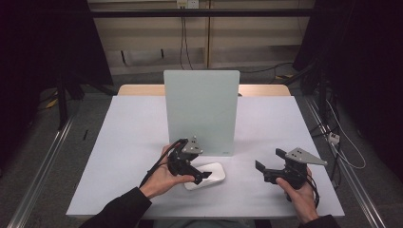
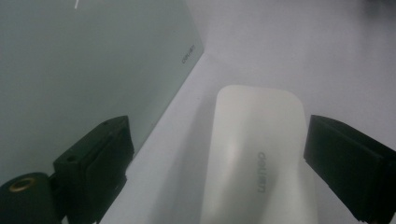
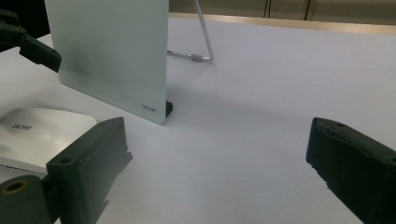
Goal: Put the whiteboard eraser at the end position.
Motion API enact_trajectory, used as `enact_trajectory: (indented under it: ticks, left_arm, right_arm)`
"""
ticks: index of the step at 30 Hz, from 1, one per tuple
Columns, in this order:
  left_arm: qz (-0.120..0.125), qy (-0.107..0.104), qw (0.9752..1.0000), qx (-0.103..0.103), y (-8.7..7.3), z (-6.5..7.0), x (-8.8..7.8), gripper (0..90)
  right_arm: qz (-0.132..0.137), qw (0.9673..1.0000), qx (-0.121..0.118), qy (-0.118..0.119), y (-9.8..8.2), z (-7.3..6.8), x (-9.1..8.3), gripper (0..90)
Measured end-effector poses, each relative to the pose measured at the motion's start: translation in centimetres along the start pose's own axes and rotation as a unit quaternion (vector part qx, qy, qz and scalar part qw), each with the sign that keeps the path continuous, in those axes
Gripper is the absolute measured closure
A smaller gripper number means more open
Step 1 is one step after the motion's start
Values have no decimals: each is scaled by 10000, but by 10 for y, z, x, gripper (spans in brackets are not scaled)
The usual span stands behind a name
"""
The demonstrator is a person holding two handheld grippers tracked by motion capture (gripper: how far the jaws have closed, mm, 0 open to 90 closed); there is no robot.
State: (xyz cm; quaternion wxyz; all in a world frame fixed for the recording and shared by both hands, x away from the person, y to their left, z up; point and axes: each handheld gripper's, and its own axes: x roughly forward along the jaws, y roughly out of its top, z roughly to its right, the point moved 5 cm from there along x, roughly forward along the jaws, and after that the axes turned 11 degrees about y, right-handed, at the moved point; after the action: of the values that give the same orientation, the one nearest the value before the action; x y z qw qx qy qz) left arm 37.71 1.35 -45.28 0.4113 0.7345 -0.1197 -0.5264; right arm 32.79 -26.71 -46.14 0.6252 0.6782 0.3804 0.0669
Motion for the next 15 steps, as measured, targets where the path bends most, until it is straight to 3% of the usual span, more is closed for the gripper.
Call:
enact_trajectory:
  ticks: [6, 15]
  left_arm:
    - [263, 235, 9992, -183, 3, -10, -12, 64]
    - [694, 527, 9954, -404, 6, -22, -27, 62]
  right_arm:
    - [1, 10000, 1, -12, 0, 0, 0, 52]
    - [1, 10000, -1, -16, 0, -1, 0, 52]
